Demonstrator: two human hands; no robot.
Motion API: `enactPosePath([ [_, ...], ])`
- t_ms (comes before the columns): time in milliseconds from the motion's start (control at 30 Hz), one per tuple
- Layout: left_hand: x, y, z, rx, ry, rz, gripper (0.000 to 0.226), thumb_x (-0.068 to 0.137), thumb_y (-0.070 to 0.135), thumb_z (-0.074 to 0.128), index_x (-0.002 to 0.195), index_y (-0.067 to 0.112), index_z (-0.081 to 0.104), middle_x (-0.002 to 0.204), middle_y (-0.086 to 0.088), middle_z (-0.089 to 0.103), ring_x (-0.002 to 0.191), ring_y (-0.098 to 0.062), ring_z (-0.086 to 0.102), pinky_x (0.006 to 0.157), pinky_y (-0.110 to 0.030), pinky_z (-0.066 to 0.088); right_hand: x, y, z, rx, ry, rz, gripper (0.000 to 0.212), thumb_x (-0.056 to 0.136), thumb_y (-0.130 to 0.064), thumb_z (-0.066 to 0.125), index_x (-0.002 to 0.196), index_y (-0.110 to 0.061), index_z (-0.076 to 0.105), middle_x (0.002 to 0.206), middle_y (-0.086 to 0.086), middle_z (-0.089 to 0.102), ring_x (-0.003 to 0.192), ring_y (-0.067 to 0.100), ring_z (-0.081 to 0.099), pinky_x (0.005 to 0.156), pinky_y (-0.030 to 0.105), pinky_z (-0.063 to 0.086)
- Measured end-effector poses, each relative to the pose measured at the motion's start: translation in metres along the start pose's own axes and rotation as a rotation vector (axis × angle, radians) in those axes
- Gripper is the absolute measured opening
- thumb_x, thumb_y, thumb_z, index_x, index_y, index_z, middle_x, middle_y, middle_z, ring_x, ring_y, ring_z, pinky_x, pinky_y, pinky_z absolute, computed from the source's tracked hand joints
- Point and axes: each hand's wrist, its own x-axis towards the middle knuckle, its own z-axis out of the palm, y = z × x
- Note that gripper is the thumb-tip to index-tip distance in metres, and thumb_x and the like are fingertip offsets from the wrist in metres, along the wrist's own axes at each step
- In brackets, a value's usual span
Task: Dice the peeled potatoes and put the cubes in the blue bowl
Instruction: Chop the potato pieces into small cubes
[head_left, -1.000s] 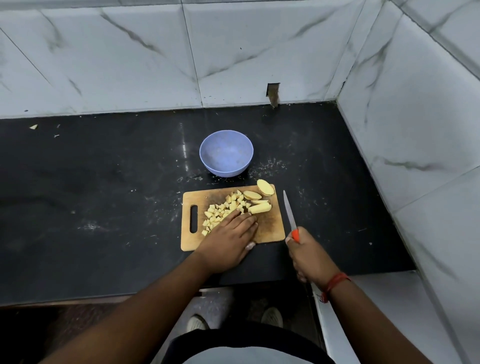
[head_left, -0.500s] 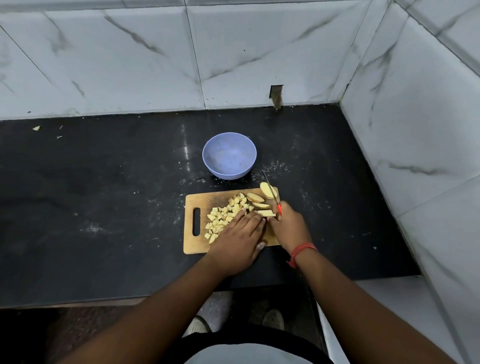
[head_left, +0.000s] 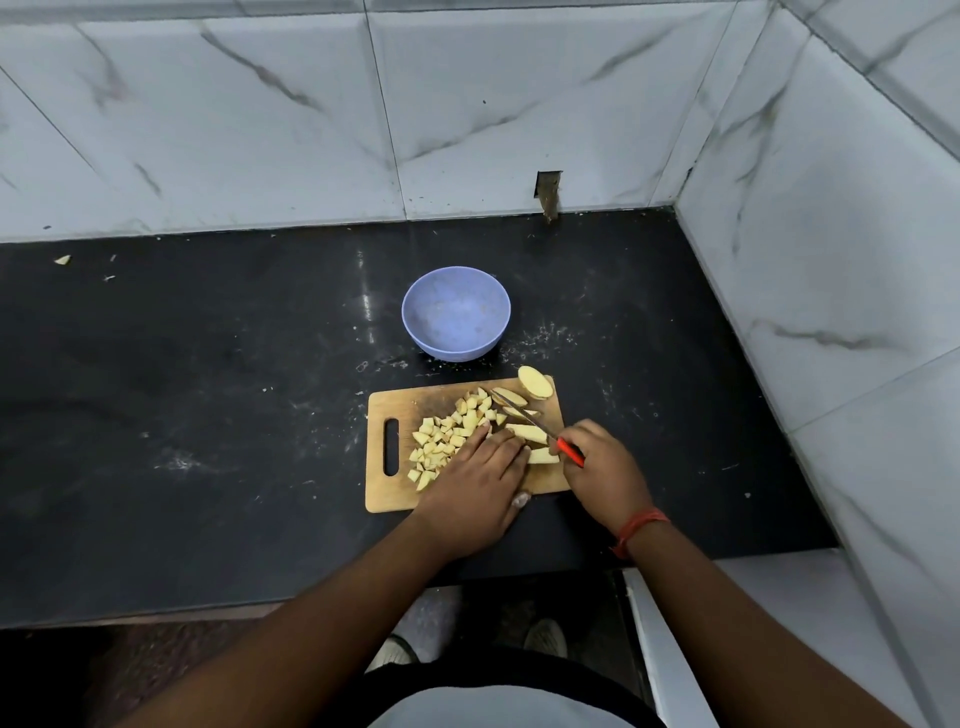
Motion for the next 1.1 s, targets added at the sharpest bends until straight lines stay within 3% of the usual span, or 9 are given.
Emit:
enactPosePath([
  [167,-0.003,0.003,0.002,-0.02,-0.021,-0.013,0.059,0.102,0.044,0.037,0.146,0.007,0.046,0.144,-0.012,0.05,0.139,-0.027,0.04,0.123,-0.05,0.019,-0.003,-0.003,0.008,0.006,0.011,0.081,0.016,0.089,-0.024,0.064,0.104,-0.025,0.063,0.098,-0.011,0.051,0.085,0.01,0.054,0.077,0.029,0.049],
  [500,-0.018,0.004,0.004,-0.012,0.039,0.01,0.056,0.1,0.043,0.045,0.143,0.008,0.051,0.142,-0.01,0.052,0.139,-0.027,0.04,0.122,-0.051,0.023,-0.019,-0.009,0.005,0.133,0.138,0.145,0.01,0.096,-0.025,0.054,0.1,-0.021,0.063,0.092,-0.008,0.058,0.084,0.009,0.056,0.076,0.031,0.049],
  [633,-0.021,0.002,0.006,0.002,0.02,0.016,0.057,0.101,0.043,0.044,0.146,0.008,0.049,0.146,-0.01,0.05,0.142,-0.028,0.038,0.121,-0.053,0.023,-0.056,-0.011,0.0,0.127,-0.041,0.206,0.018,0.102,-0.031,0.04,0.101,-0.021,0.055,0.083,-0.003,0.062,0.076,0.012,0.061,0.07,0.033,0.052],
  [767,-0.02,0.004,0.006,0.003,0.019,0.006,0.055,0.103,0.043,0.04,0.145,0.009,0.05,0.144,-0.009,0.051,0.141,-0.028,0.038,0.122,-0.053,0.021,-0.077,-0.013,0.008,-0.042,-0.198,0.267,0.018,0.104,-0.03,0.033,0.099,-0.016,0.043,0.085,0.004,0.061,0.075,0.019,0.061,0.07,0.038,0.052],
  [967,-0.019,0.004,0.008,-0.015,0.029,0.0,0.053,0.103,0.04,0.04,0.145,0.009,0.051,0.144,-0.008,0.052,0.141,-0.027,0.039,0.122,-0.053,0.02,-0.081,-0.018,0.009,-0.169,-0.26,0.277,0.016,0.104,-0.025,0.031,0.098,-0.014,0.042,0.084,0.003,0.054,0.083,0.025,0.062,0.071,0.035,0.047],
  [1100,-0.02,0.004,0.006,-0.012,0.037,0.003,0.052,0.103,0.039,0.041,0.144,0.008,0.051,0.144,-0.008,0.053,0.14,-0.028,0.04,0.122,-0.053,0.02,-0.08,-0.021,0.011,-0.2,-0.285,0.311,0.018,0.104,-0.023,0.031,0.106,-0.011,0.045,0.095,0.01,0.062,0.081,0.023,0.06,0.067,0.032,0.042],
])
